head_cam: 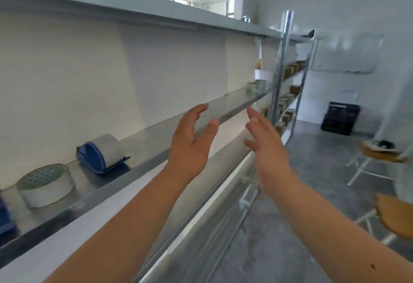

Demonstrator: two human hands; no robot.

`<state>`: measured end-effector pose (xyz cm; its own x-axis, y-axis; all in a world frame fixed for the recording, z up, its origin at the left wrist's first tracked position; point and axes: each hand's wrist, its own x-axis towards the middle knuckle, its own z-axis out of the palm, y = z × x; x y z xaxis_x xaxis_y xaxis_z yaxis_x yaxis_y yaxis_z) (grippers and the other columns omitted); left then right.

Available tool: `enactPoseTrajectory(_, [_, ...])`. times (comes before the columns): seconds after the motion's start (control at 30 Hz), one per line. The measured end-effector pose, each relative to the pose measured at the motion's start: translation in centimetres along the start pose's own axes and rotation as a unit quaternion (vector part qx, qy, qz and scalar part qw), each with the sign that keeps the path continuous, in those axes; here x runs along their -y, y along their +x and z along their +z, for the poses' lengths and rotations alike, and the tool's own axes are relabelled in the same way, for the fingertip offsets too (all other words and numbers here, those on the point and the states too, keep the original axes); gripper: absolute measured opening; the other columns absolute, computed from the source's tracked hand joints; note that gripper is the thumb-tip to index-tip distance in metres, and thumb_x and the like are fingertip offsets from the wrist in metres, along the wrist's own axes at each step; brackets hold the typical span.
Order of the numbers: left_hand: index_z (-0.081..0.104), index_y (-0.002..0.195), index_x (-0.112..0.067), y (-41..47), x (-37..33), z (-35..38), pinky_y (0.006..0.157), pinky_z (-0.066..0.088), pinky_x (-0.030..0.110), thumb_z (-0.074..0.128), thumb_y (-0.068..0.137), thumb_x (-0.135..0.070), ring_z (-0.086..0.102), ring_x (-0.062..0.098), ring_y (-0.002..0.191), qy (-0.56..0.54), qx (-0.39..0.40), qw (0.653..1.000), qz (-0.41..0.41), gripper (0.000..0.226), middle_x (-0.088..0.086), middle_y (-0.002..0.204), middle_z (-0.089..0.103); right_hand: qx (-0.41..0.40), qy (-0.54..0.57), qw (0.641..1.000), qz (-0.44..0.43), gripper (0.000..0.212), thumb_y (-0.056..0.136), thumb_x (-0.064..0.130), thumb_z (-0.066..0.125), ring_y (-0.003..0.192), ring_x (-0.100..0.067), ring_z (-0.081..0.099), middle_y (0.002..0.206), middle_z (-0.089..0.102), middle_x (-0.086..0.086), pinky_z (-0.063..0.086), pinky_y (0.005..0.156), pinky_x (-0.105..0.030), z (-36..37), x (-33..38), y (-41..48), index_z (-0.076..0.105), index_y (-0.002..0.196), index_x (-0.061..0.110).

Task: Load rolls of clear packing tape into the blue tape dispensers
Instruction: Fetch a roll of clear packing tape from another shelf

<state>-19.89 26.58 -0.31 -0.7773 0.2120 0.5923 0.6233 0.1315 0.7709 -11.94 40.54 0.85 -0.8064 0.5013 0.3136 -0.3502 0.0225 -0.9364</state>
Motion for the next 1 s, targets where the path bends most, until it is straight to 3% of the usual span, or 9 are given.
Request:
enactPoseTrajectory(0.1, [0.053, 0.144, -0.042, 1.5, -1.8, 5.1, 0.118, 0.041, 0.034, 0.053, 0.103, -0.052, 0.048, 0.0, 0.139, -0.02, 0.031, 0.999, 0.006, 0.042, -0.022, 0.149, 0.053, -0.054, -0.008, 0.999, -0.003, 0.032, 0.105, 0.043, 0.049, 0.133, -0.006, 0.052, 0.146, 0.056, 0.017, 0.041, 0.119, -0.043, -5.0, 0.8, 1.1, 0.061, 0.135, 0.045])
enactPoseTrajectory(0.2, [0.054, 0.141, -0.042, 2.8, -3.1, 7.8, 0.117, 0.042, 0.035, 0.054, 0.104, -0.05, 0.048, 0.0, 0.138, -0.045, 0.039, 0.998, 0.01, 0.037, -0.022, 0.148, 0.054, -0.08, -0.005, 0.997, -0.012, 0.035, 0.105, 0.043, 0.05, 0.135, -0.006, 0.053, 0.146, 0.058, 0.014, 0.043, 0.117, -0.042, -7.2, 1.6, 2.1, 0.06, 0.138, 0.042])
enactPoseTrajectory(0.3, [0.054, 0.135, -0.045, 3.9, -4.7, 12.9, 0.115, 0.04, 0.031, 0.054, 0.105, -0.045, 0.049, 0.0, 0.136, -0.064, 0.061, 0.996, 0.025, 0.03, -0.021, 0.144, 0.055, -0.106, 0.0, 0.994, -0.018, 0.035, 0.104, 0.043, 0.05, 0.126, 0.001, 0.057, 0.139, 0.06, 0.018, 0.045, 0.115, -0.037, -11.7, 2.3, 3.9, 0.06, 0.138, 0.042])
enactPoseTrajectory(0.47, [0.054, 0.145, -0.036, 6.1, -6.3, 21.8, 0.114, 0.036, 0.025, 0.055, 0.107, -0.04, 0.049, 0.003, 0.139, -0.118, 0.079, 0.99, 0.017, 0.039, -0.017, 0.148, 0.055, -0.132, -0.005, 0.991, -0.029, 0.035, 0.105, 0.041, 0.05, 0.1, 0.017, 0.062, 0.12, 0.06, 0.034, 0.048, 0.104, -0.028, -19.3, 2.4, 7.8, 0.059, 0.139, 0.043])
enactPoseTrajectory(0.57, [0.048, 0.153, -0.034, 7.4, -6.6, 27.4, 0.118, 0.035, 0.026, 0.057, 0.106, -0.039, 0.047, 0.005, 0.145, -0.158, 0.088, 0.984, 0.008, 0.048, -0.01, 0.156, 0.052, -0.14, 0.001, 0.99, -0.029, 0.029, 0.105, 0.041, 0.05, 0.118, 0.008, 0.056, 0.124, 0.057, 0.034, 0.044, 0.116, -0.038, -23.7, 2.1, 10.3, 0.059, 0.133, 0.046])
enactPoseTrajectory(0.73, [0.047, 0.155, -0.023, 9.7, -8.2, 35.9, 0.089, 0.039, -0.005, 0.057, 0.107, -0.03, 0.05, 0.001, 0.136, -0.227, 0.07, 0.971, -0.011, 0.049, -0.008, 0.15, 0.054, -0.174, 0.013, 0.984, -0.03, 0.022, 0.106, 0.038, 0.05, 0.117, 0.006, 0.053, 0.129, 0.056, 0.029, 0.041, 0.118, -0.042, -30.7, 1.8, 14.0, 0.06, 0.12, 0.05])
enactPoseTrajectory(0.87, [0.052, 0.152, -0.021, 11.8, -8.5, 41.7, 0.083, 0.039, -0.009, 0.055, 0.108, -0.03, 0.054, -0.014, 0.118, -0.244, 0.101, 0.965, -0.012, 0.045, -0.007, 0.152, 0.055, -0.197, 0.003, 0.98, -0.031, 0.02, 0.106, 0.036, 0.05, 0.124, 0.002, 0.053, 0.13, 0.057, 0.025, 0.04, 0.119, -0.044, -35.1, 1.7, 17.3, 0.059, 0.118, 0.05])
enactPoseTrajectory(1.0, [0.054, 0.15, -0.021, 14.3, -7.7, 46.7, 0.079, 0.037, -0.01, 0.053, 0.109, -0.029, 0.051, -0.032, 0.1, -0.236, 0.115, 0.965, -0.007, 0.042, -0.012, 0.137, 0.056, -0.216, -0.014, 0.976, -0.03, 0.022, 0.105, 0.038, 0.052, 0.12, 0.003, 0.053, 0.13, 0.057, 0.025, 0.04, 0.12, -0.045, -38.6, 0.7, 21.0, 0.059, 0.122, 0.051])
